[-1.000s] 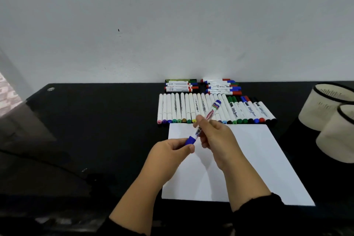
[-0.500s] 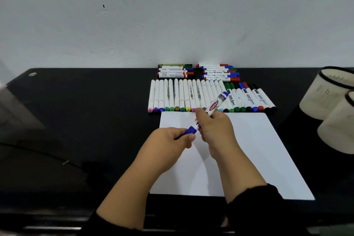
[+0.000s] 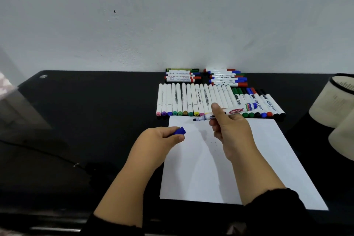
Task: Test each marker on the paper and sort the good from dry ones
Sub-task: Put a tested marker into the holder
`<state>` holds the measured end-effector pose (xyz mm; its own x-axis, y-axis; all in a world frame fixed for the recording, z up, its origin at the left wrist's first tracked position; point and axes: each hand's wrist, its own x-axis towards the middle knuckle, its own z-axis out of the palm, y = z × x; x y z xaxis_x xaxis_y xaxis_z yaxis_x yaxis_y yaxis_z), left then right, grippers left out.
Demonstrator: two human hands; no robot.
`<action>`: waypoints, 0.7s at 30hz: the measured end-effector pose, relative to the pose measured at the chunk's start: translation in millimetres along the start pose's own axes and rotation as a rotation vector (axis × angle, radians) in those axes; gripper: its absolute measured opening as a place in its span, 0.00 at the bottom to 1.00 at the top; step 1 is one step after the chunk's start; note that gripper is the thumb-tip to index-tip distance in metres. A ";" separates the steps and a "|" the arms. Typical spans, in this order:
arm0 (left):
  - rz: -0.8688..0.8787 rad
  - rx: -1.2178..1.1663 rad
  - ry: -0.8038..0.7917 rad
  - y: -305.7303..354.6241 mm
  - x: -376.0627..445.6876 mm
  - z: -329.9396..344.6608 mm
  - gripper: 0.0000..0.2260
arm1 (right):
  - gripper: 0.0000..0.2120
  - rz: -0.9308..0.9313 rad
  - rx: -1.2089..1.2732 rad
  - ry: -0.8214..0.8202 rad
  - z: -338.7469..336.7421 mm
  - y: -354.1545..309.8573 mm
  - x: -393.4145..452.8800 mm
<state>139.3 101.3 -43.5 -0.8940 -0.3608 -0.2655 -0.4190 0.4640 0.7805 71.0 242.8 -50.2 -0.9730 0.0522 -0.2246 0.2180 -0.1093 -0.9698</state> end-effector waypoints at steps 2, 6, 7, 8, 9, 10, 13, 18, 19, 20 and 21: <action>-0.017 0.003 0.049 0.2 5.8 -9.3 0.18 | 0.12 -0.029 -0.032 -0.033 4.9 -0.9 1.2; -0.071 0.094 0.064 -1.8 21.0 -25.3 0.20 | 0.11 -0.044 -0.059 -0.081 22.0 -8.4 13.1; -0.091 0.103 0.058 -2.8 24.3 -28.3 0.20 | 0.10 -0.053 -0.074 -0.101 27.9 -10.0 17.0; -0.110 0.102 0.052 -4.1 28.7 -30.9 0.20 | 0.09 -0.070 -0.104 -0.126 34.2 -10.7 21.0; -0.129 0.100 0.044 -4.8 32.5 -33.3 0.20 | 0.09 -0.095 -0.142 -0.144 40.2 -10.4 24.7; -0.147 0.095 0.029 -5.2 37.4 -35.9 0.20 | 0.10 -0.118 -0.182 -0.152 46.3 -8.7 29.0; -0.171 0.086 -0.004 -6.7 48.6 -40.5 0.20 | 0.14 -0.156 -0.293 -0.099 59.7 0.1 40.7; -0.102 0.117 0.025 -8.7 60.5 -39.5 0.20 | 0.15 -0.207 -0.340 -0.044 65.4 19.6 52.9; -0.098 0.128 0.020 -7.7 62.5 -38.8 0.21 | 0.14 -0.220 -0.350 -0.043 65.5 22.7 54.0; -0.097 0.133 0.014 -7.0 65.2 -37.9 0.21 | 0.14 -0.228 -0.357 -0.047 66.0 26.0 55.2; -0.092 0.131 0.016 -7.3 67.2 -36.4 0.21 | 0.15 -0.236 -0.359 -0.053 66.9 28.3 56.5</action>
<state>88.0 44.2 -46.4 -0.8489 -0.4187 -0.3225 -0.5168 0.5298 0.6725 17.2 176.3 -84.1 -0.9998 -0.0181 0.0032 -0.0077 0.2523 -0.9676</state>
